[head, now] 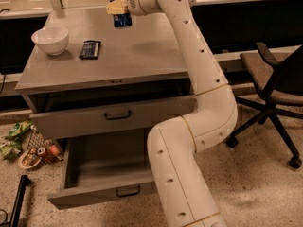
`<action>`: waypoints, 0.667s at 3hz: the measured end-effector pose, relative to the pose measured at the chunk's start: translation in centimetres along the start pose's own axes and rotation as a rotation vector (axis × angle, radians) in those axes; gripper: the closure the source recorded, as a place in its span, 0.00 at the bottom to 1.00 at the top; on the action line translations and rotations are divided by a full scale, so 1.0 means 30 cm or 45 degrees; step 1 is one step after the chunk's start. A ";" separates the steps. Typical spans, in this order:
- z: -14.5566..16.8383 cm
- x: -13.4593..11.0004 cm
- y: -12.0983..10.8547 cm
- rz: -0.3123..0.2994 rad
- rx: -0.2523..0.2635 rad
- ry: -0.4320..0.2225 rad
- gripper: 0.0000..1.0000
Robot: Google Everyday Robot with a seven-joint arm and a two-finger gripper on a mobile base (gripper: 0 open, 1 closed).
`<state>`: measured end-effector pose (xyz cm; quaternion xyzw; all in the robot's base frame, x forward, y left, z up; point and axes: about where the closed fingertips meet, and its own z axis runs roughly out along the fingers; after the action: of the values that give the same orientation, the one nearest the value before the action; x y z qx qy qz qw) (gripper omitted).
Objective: Place pepsi can into middle drawer
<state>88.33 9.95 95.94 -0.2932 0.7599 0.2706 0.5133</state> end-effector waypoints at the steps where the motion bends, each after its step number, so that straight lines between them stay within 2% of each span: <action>1: 0.008 0.047 0.008 -0.082 0.033 -0.015 1.00; 2: 0.026 0.118 0.032 -0.192 0.077 -0.066 1.00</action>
Offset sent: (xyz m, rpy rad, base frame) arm -0.0267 0.0072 -0.0488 -0.1157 -0.2337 -0.0207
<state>87.05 10.58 92.47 -0.3268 0.7299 0.2156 0.5603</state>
